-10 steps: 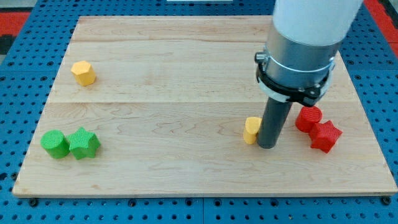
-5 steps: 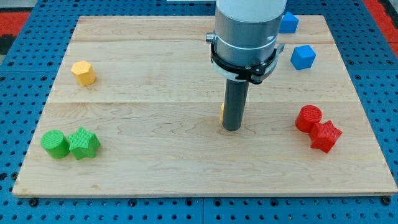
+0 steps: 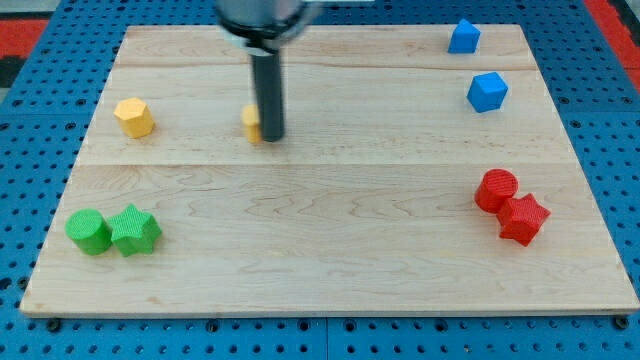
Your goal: Move the yellow heart towards the yellow hexagon
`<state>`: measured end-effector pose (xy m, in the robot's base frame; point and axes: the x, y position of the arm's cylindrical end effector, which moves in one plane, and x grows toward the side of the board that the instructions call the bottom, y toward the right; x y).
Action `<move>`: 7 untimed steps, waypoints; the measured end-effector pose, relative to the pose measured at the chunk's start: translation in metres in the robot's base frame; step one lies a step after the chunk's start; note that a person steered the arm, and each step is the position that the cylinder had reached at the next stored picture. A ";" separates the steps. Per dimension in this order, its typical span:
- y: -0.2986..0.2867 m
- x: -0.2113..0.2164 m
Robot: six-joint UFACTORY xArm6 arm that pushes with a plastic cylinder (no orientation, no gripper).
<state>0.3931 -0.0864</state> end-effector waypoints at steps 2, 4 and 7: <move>-0.023 -0.028; -0.108 -0.028; -0.045 -0.049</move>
<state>0.3441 -0.1317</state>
